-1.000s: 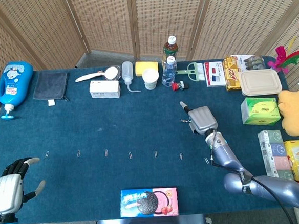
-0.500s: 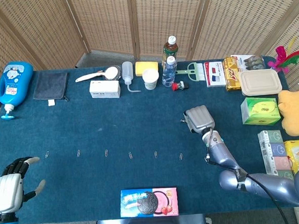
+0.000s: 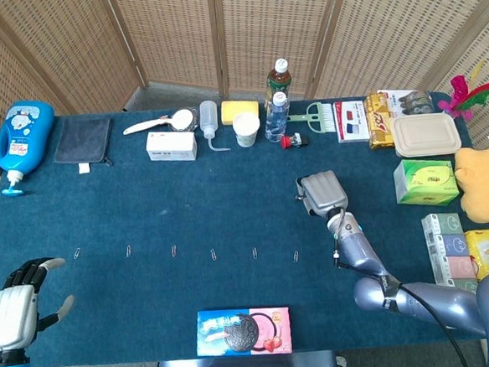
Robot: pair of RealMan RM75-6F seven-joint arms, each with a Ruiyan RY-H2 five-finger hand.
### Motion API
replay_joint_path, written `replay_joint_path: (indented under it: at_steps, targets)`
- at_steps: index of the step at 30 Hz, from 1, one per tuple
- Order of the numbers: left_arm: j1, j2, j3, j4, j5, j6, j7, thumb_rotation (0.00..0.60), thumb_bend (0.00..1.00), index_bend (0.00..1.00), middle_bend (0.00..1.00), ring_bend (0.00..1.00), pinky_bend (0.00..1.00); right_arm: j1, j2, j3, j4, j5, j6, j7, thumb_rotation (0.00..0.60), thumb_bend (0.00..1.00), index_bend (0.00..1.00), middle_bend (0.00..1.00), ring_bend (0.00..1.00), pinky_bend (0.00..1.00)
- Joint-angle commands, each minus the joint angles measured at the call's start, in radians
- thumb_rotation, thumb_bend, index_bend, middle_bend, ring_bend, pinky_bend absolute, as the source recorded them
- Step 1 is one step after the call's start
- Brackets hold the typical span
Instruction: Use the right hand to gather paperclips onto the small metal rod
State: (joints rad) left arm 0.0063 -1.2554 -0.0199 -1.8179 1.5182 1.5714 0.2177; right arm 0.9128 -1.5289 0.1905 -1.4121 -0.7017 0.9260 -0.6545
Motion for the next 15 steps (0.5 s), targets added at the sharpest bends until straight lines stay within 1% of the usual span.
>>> replay_joint_path:
  at_steps: [1, 4, 7, 10, 11, 15]
  targets:
    - [-0.001, 0.0, -0.001, 0.001, 0.001, 0.0, 0.0, 0.6, 0.39, 0.28, 0.27, 0.19, 0.22, -0.002, 0.008, -0.003, -0.006, -0.022, -0.015, 0.024, 0.6, 0.52, 0.45, 0.68, 0.82, 0.52]
    - [0.0, -0.001, -0.001, 0.001, 0.001, 0.001, 0.0, 0.6, 0.39, 0.28, 0.27, 0.18, 0.22, -0.002, 0.02, -0.009, -0.006, -0.054, -0.038, 0.052, 0.6, 0.51, 0.44, 0.81, 0.91, 0.58]
    - [0.0, 0.0, 0.0, 0.0, 0.002, 0.002, 0.0, 0.6, 0.39, 0.28, 0.27, 0.18, 0.22, 0.002, 0.029, -0.016, -0.006, -0.061, -0.056, 0.057, 0.6, 0.5, 0.45, 0.88, 0.94, 0.59]
    - [0.0, 0.0, 0.0, 0.0, 0.003, 0.003, 0.0, 0.6, 0.39, 0.28, 0.27, 0.17, 0.22, 0.006, 0.031, -0.021, -0.01, -0.057, -0.061, 0.055, 0.6, 0.5, 0.47, 0.88, 0.94, 0.6]
    - [0.001, 0.0, 0.0, -0.001, 0.003, 0.004, 0.0, 0.6, 0.39, 0.28, 0.27, 0.17, 0.22, 0.007, 0.033, -0.023, -0.013, -0.051, -0.064, 0.052, 0.6, 0.5, 0.46, 0.87, 0.93, 0.6]
    - [0.001, 0.001, -0.002, 0.0, 0.001, 0.004, 0.0, 0.6, 0.39, 0.28, 0.27, 0.17, 0.22, 0.022, 0.047, -0.042, -0.024, -0.011, -0.096, 0.022, 0.6, 0.48, 0.33, 0.79, 0.84, 0.56]
